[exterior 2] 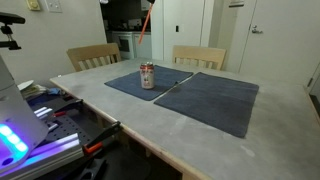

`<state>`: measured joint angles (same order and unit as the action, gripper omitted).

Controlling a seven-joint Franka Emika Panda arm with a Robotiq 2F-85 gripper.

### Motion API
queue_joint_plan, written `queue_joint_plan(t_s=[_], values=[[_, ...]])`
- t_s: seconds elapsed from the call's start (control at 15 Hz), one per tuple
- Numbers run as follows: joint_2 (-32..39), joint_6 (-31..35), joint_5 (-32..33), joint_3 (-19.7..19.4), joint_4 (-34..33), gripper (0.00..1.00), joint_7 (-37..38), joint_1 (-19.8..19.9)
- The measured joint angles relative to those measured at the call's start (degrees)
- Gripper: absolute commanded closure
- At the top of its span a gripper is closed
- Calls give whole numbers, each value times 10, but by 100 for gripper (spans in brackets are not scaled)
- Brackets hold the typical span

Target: Put the straw in the can

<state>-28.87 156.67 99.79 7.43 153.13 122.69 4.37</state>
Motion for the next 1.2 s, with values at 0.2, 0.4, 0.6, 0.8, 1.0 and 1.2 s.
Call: queue_joint_plan(t_s=[0.2, 0.4, 0.6, 0.8, 1.0, 1.2], values=[[18, -66, 20, 27, 0, 98, 40, 0], [50, -136, 23, 40, 0, 98, 58, -9], [89, -206, 23, 15, -3, 98, 67, -53], [125, -239, 23, -3, -14, 98, 75, -77], [153, -245, 22, -15, -28, 98, 77, -88], [171, -246, 21, -20, -40, 98, 77, -92]])
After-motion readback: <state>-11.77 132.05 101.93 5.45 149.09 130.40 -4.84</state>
